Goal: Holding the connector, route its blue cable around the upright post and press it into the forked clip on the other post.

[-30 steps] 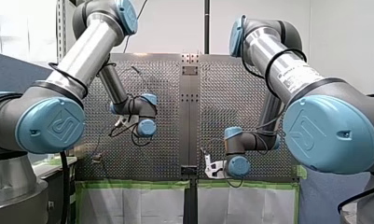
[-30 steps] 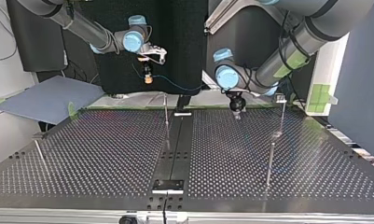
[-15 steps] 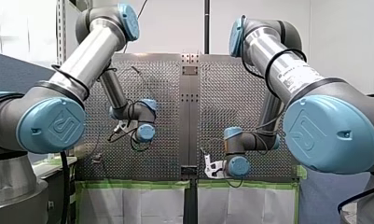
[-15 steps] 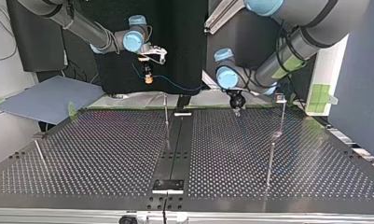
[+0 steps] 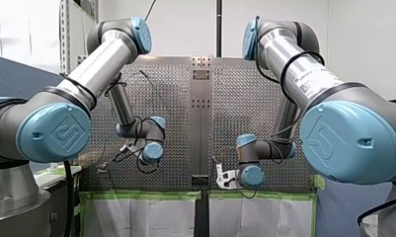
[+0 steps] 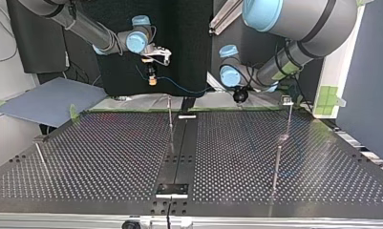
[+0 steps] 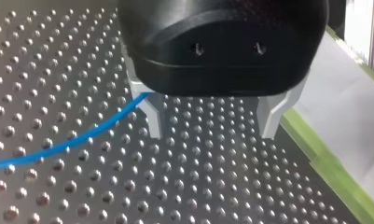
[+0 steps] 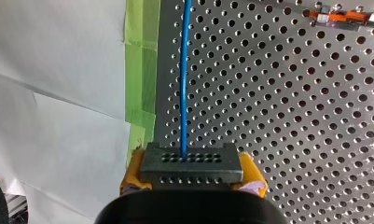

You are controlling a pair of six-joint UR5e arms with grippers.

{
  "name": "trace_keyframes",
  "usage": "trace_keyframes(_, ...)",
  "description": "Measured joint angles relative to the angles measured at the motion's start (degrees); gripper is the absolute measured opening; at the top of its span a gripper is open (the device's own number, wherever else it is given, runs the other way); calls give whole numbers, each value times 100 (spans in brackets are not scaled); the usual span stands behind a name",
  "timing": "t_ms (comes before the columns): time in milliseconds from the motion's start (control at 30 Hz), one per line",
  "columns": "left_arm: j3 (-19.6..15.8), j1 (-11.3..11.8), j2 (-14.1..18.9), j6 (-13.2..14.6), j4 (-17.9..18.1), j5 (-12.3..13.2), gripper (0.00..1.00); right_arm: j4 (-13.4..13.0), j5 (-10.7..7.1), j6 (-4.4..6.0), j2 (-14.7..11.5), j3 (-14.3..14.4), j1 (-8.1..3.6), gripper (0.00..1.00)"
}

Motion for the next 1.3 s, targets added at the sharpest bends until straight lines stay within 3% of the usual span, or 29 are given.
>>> trace_keyframes(267, -1, -84, -21, -24, -25, 335, 100, -12, -3, 6, 0, 0, 0, 0)
trace_keyframes(500, -11, -216, -309, -84, -91, 410, 100, -13, -8, 6, 1, 0, -12, 0)
trace_keyframes(700, -32, -263, -490, -316, -88, 563, 100, -2, -4, 0, 1, 0, -20, 0)
trace_keyframes(1300, -33, -518, -508, -1143, 148, 1407, 100, 3, 10, -6, -5, -5, -34, 0)
